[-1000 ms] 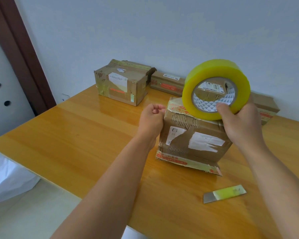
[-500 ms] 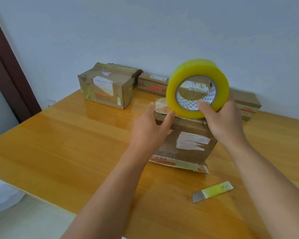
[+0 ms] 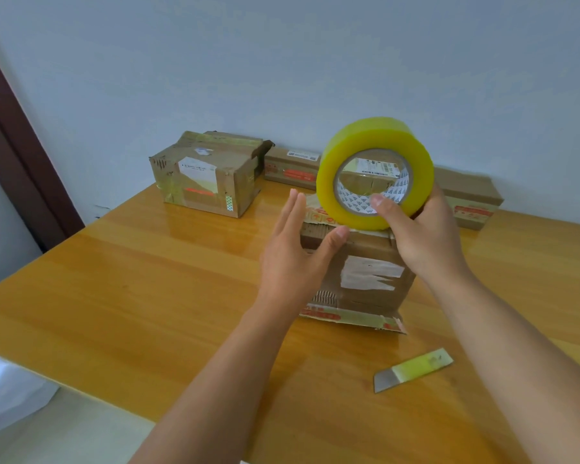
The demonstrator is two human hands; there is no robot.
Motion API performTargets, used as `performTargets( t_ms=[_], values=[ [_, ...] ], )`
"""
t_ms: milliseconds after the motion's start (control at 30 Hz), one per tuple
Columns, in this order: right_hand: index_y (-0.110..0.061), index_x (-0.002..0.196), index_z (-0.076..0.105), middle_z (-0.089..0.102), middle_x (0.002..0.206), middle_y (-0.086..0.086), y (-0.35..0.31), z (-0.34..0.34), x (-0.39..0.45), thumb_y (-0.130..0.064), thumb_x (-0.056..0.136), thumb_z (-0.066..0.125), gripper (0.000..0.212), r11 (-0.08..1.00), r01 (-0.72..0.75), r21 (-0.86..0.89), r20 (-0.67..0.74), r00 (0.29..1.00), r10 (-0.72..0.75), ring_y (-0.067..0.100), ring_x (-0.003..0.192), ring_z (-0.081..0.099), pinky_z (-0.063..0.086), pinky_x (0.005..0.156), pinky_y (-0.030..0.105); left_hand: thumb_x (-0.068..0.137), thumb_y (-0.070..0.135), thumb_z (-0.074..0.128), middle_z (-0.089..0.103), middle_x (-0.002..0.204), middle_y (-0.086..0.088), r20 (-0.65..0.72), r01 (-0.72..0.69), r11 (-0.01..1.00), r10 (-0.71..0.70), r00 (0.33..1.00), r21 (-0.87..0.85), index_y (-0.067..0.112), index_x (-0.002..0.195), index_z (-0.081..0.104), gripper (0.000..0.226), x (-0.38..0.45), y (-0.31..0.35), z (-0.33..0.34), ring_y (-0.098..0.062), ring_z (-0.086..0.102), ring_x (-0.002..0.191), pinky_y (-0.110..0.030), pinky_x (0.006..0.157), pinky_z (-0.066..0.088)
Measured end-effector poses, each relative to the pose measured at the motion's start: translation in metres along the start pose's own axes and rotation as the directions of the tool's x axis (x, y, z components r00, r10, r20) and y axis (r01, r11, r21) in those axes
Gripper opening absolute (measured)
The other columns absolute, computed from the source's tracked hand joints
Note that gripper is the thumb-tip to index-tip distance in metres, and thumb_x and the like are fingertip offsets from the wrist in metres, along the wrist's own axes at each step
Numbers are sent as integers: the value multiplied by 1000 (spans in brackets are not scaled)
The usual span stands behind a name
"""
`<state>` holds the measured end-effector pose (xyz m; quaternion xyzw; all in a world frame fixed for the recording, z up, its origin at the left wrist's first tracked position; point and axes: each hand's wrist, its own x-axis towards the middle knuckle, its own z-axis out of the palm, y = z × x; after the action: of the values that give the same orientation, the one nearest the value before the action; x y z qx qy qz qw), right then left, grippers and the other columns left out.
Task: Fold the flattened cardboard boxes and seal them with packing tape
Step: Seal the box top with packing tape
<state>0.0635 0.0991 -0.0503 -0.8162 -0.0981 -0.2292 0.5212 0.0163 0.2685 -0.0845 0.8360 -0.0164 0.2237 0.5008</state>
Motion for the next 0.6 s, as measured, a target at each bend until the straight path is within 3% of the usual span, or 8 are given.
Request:
performTargets(
  t_ms=[133,233,333,467,600],
  values=[
    [-16,114,61,69,92,8,0,-2,3,-38,89,71,34,1000,-24,10,13,1000,24,13,78,63,50,69,34,90,60,55,28,161,11,-41,-38,998,40,998,49,22,155,32,78,-1,-3,3,-3,22,147,-31,118,29],
    [-11,94,64,61,78,7,4,-16,11,-28,79,67,23,973,-90,211,-134,984,120,18,69,58,42,64,29,94,58,51,31,160,7,-44,-44,993,49,998,108,19,155,31,75,-1,-2,5,-9,26,146,-41,116,35],
    [-13,96,62,58,83,10,7,-30,14,-17,83,67,15,968,-83,236,-168,978,125,17,72,54,42,67,31,95,57,49,32,159,6,-43,-59,989,66,997,138,20,154,31,73,-1,-2,7,-9,28,145,-38,115,35],
    [-12,112,65,70,95,1,13,-32,13,-22,85,74,30,974,-142,176,-66,986,156,12,82,66,46,70,26,94,58,48,34,157,9,-67,-83,985,93,993,150,23,154,33,71,-1,-4,9,-7,31,143,-28,109,35],
    [-19,112,69,73,92,-9,19,-28,9,-27,87,75,27,943,-241,228,66,970,232,-2,78,67,48,69,24,97,61,41,32,158,13,-83,-139,957,164,983,253,22,150,41,65,0,-7,11,-2,35,136,-21,89,38]
  ],
)
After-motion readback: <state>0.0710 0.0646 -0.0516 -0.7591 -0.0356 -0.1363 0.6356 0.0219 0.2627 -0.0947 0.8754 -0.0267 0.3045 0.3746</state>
